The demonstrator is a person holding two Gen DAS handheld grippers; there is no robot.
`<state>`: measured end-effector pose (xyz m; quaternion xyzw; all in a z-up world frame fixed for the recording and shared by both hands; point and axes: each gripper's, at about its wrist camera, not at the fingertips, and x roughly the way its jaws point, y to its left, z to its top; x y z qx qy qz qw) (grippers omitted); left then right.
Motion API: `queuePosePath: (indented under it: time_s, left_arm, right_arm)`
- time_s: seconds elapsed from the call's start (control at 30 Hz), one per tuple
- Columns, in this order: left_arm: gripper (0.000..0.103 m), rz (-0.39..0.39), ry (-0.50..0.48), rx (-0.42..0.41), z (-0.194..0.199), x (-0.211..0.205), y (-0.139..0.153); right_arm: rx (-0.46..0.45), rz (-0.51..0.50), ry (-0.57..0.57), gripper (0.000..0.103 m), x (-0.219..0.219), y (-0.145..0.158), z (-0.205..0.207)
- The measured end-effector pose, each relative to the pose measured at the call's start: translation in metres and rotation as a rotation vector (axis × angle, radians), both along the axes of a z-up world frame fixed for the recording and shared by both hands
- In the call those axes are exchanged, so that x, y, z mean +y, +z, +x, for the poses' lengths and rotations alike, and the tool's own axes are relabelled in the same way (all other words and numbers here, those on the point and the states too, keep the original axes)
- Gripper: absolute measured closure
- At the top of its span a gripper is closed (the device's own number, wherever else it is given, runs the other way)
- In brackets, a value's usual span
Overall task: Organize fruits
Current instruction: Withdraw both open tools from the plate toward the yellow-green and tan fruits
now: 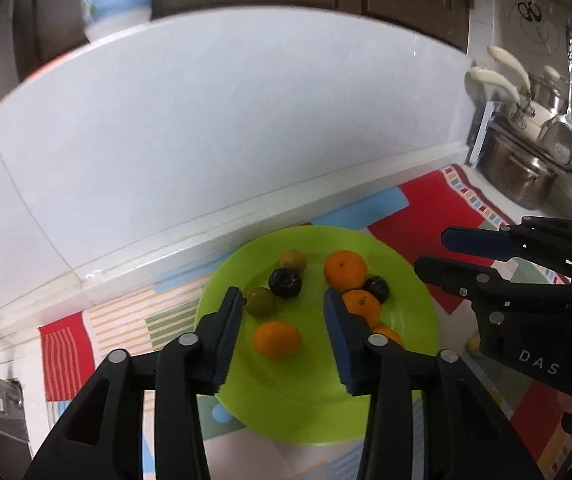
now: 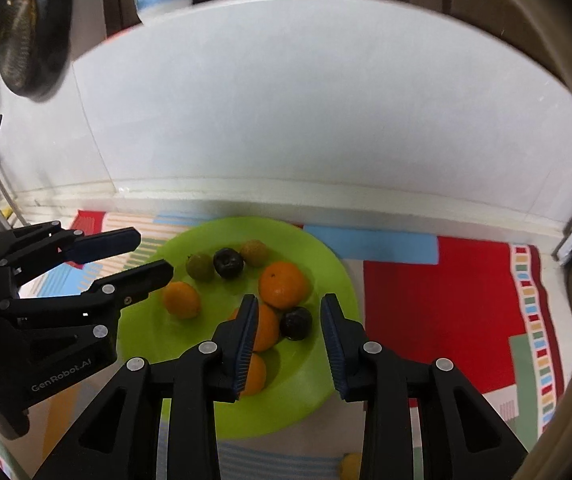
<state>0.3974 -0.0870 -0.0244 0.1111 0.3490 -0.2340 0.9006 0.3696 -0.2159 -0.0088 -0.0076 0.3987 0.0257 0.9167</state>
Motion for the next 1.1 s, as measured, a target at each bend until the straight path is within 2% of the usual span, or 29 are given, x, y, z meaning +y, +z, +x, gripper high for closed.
queuePosePath:
  time_s: [0.17,0.23,0.6,0.77,0.83,1.1]
  left_arm:
    - [0.048,-0.026,0.017,-0.036,-0.024,0.007,0.018]
    - [0.046,-0.028,0.023,-0.055,-0.033,0.008,0.024]
    - [0.026,-0.057,0.045,-0.107,-0.084,0.012,0.043]
    - [0.014,-0.053,0.069,-0.146,-0.109,0.014,0.043]
    - [0.009,-0.053,0.075,-0.152,-0.118,0.015,0.042]
    - [0.000,-0.058,0.137,-0.182,-0.145,0.021,0.035]
  right_arm:
    - [-0.060,0.012,-0.016,0.068,0.005,0.026,-0.029]
    - [-0.079,0.013,-0.023,0.061,0.005,0.033,-0.040]
    - [-0.138,0.021,-0.065,0.061,0.006,0.052,-0.096]
    - [-0.155,0.006,-0.086,0.061,0.002,0.051,-0.118]
    - [-0.155,0.006,-0.093,0.051,0.003,0.052,-0.128]
    - [-0.141,0.009,-0.119,0.049,0.003,0.041,-0.153]
